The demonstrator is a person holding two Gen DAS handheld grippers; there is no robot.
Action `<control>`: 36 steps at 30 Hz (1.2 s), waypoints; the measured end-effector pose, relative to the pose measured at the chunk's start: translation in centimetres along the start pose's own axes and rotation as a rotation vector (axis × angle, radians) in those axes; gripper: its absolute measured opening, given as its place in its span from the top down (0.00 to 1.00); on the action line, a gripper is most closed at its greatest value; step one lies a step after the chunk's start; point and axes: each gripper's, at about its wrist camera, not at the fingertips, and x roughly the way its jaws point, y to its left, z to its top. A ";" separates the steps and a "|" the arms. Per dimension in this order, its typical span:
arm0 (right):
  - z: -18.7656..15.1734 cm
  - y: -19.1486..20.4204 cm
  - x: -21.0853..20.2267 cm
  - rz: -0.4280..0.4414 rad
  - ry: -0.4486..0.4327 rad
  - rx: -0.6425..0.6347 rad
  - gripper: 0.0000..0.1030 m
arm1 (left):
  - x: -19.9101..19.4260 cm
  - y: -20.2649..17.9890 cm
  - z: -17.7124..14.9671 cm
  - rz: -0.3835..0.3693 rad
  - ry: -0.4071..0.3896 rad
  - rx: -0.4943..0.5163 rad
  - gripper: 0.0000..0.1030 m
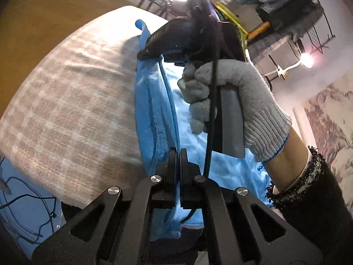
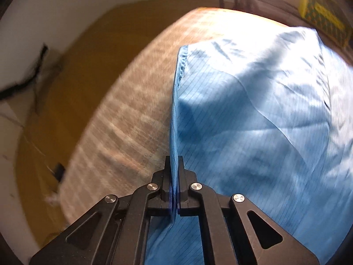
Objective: Fold large clothes
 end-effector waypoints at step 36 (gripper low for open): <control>-12.5 -23.9 -14.5 0.126 -0.212 0.435 0.74 | 0.3 -8.0 -4.3 -0.097 0.072 0.284 1.00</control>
